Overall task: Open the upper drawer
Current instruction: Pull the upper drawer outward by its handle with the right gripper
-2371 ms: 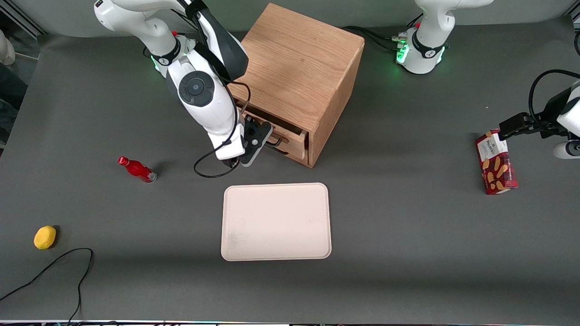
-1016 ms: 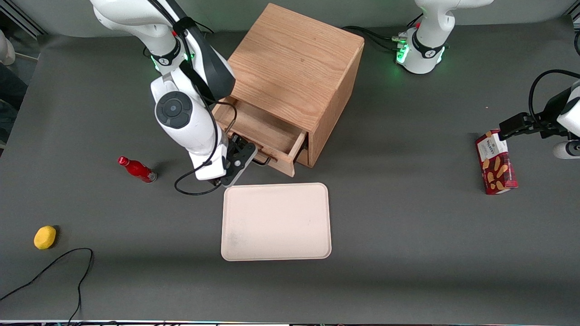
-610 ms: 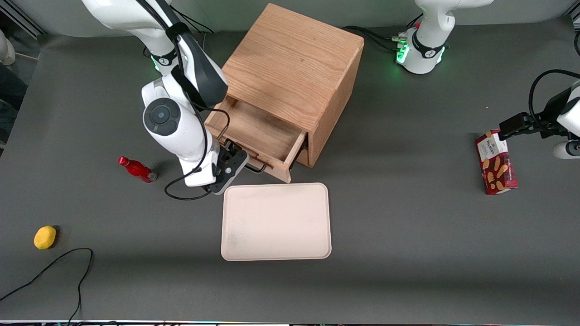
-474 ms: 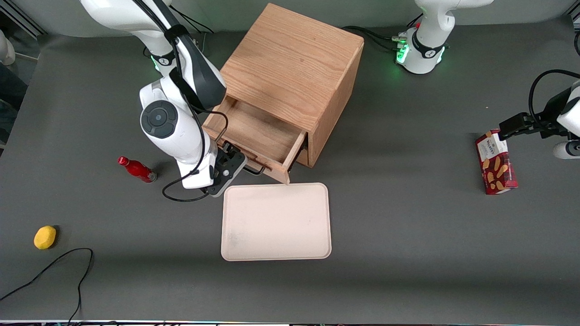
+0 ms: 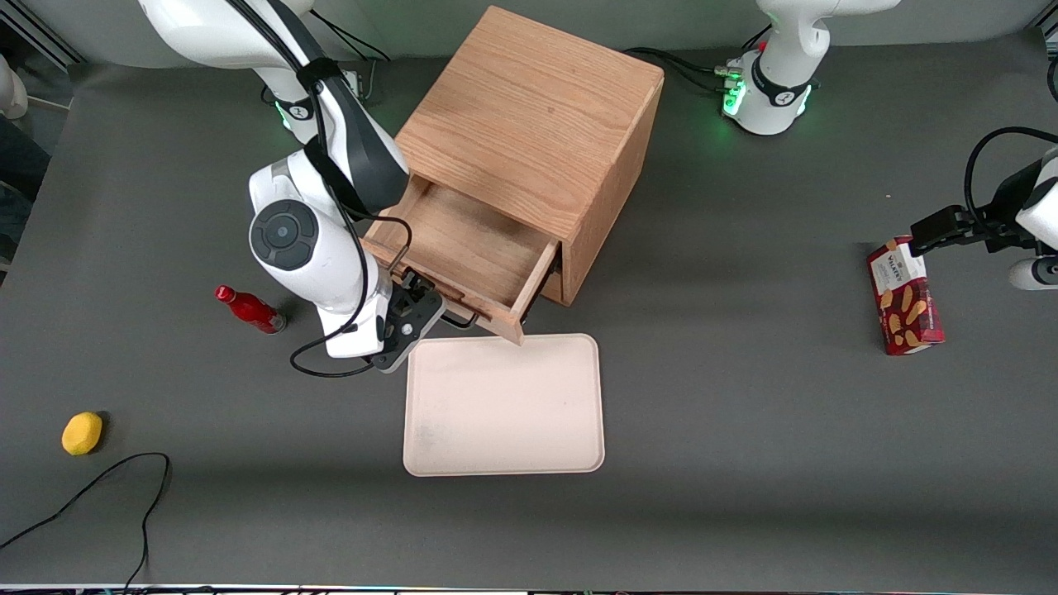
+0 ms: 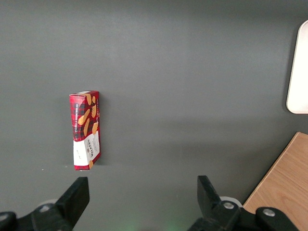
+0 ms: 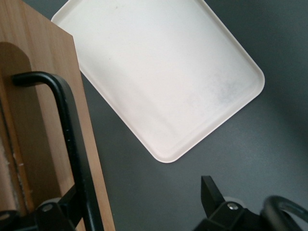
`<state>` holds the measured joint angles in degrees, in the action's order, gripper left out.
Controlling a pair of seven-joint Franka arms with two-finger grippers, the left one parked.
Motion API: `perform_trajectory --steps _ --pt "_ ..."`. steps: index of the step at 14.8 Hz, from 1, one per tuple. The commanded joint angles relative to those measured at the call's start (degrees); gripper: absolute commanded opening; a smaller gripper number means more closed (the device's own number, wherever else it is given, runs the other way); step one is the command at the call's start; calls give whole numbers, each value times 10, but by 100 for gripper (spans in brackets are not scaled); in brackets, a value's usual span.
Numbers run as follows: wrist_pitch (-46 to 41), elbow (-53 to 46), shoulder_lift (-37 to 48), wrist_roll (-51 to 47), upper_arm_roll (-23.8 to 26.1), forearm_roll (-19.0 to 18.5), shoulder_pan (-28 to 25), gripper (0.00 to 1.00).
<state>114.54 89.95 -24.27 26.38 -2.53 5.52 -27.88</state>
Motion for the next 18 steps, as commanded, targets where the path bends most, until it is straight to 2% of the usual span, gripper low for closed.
perform_trajectory --steps 1,6,9,18 --pt "-11 -26 -18 8 2 0 10 100" --pt "-15 -40 -26 6 3 2 23 100" --pt "-31 -57 -34 5 4 16 35 100" --pt "-37 -86 -56 6 6 16 53 100"
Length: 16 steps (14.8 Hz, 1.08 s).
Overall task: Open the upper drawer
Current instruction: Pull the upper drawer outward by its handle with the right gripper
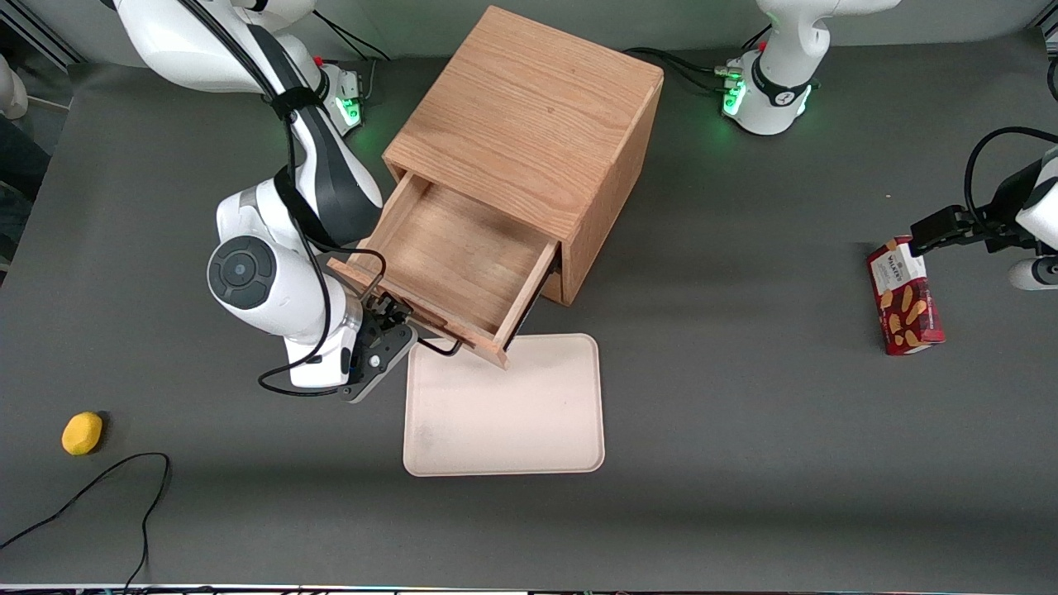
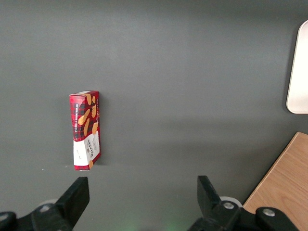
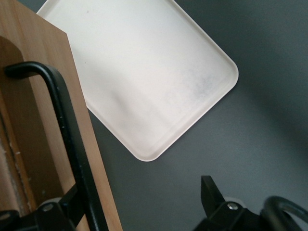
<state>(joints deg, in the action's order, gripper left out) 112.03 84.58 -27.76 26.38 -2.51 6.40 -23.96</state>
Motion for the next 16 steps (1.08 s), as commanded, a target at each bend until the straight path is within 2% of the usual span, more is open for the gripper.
perform_trajectory --steps 1,13,16 --pt "-12 -42 -26 6 7 7 15 100" --pt "-31 -86 -54 14 8 14 27 100" --pt "-28 -86 -55 48 8 14 29 100"
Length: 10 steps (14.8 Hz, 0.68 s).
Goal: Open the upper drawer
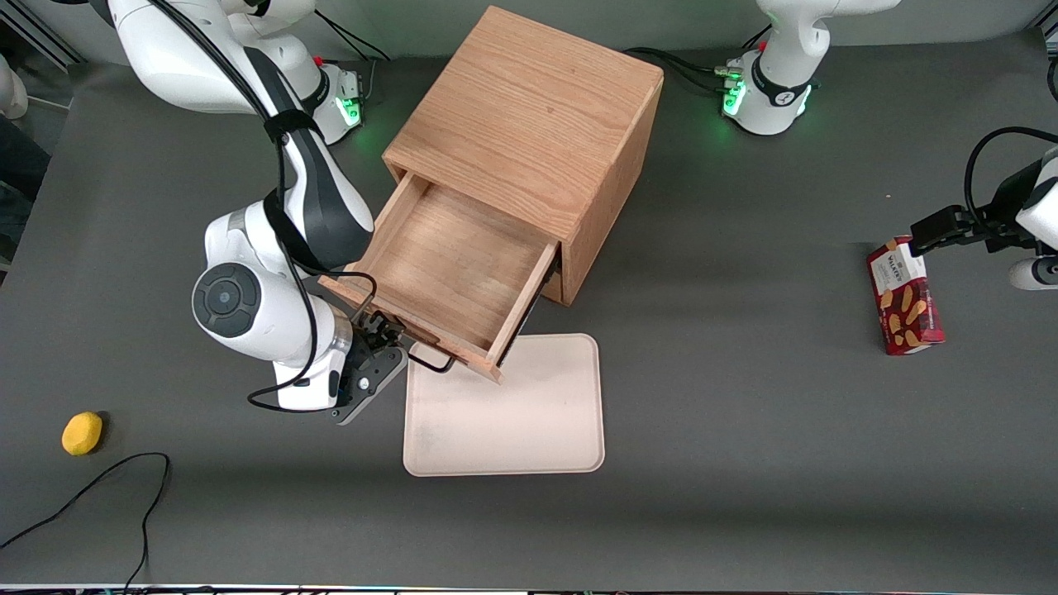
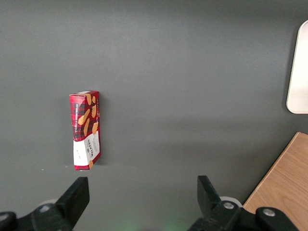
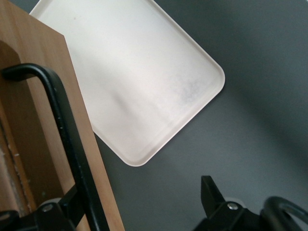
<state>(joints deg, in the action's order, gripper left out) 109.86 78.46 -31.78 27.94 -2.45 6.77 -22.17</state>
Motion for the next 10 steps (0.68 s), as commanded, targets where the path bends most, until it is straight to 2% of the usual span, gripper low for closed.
perform_trajectory --steps 1,10 --pt "-5 -25 -14 43 7 11 12 100" --pt "6 -37 -24 84 7 11 16 100"
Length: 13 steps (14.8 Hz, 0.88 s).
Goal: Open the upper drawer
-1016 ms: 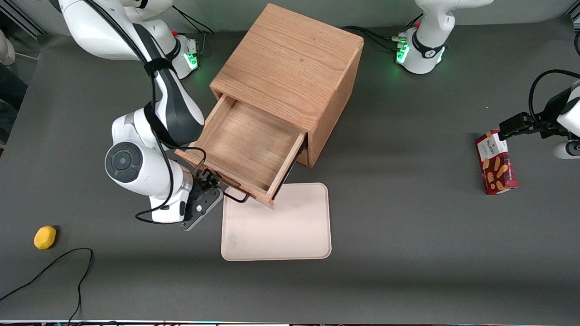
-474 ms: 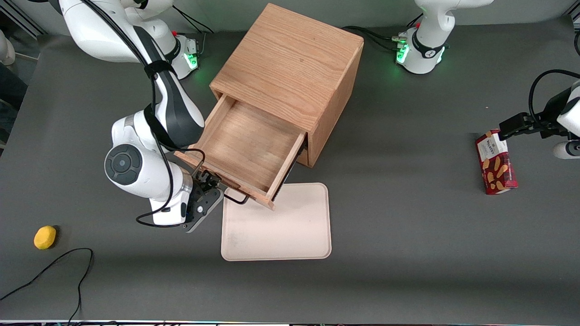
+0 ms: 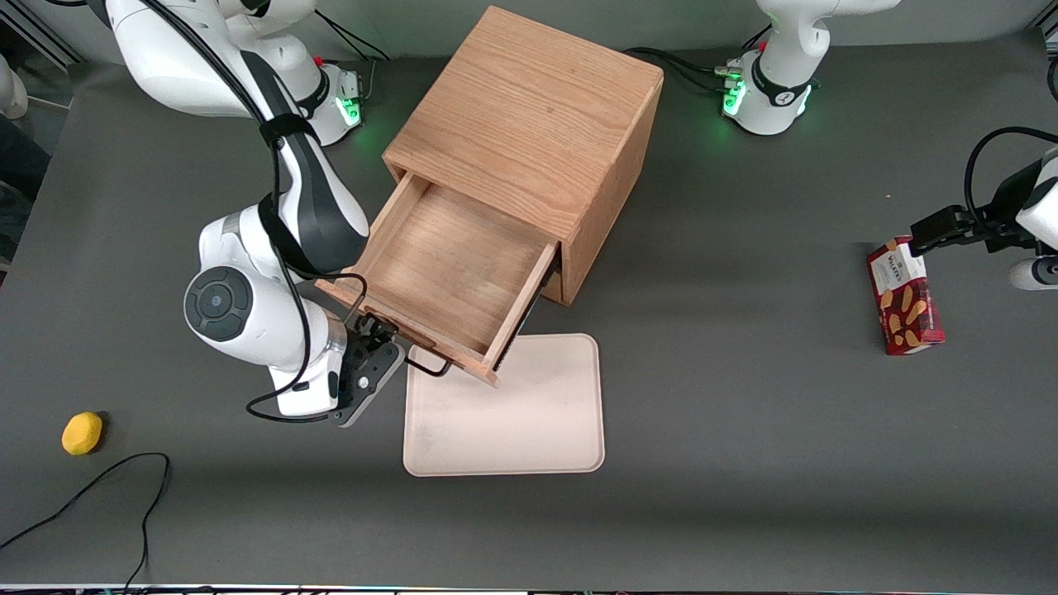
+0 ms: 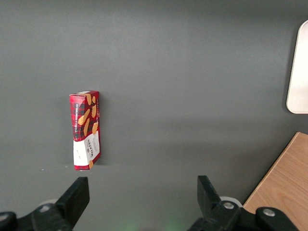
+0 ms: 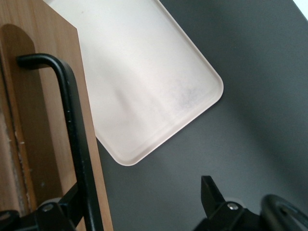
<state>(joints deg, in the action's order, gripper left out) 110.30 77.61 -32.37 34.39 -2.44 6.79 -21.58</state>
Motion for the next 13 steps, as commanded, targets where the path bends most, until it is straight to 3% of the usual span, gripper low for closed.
perform_trajectory --steps 1,13 --pt "2 -38 -23 18 7 10 10 100" --pt "-6 -84 -58 19 26 13 37 100"
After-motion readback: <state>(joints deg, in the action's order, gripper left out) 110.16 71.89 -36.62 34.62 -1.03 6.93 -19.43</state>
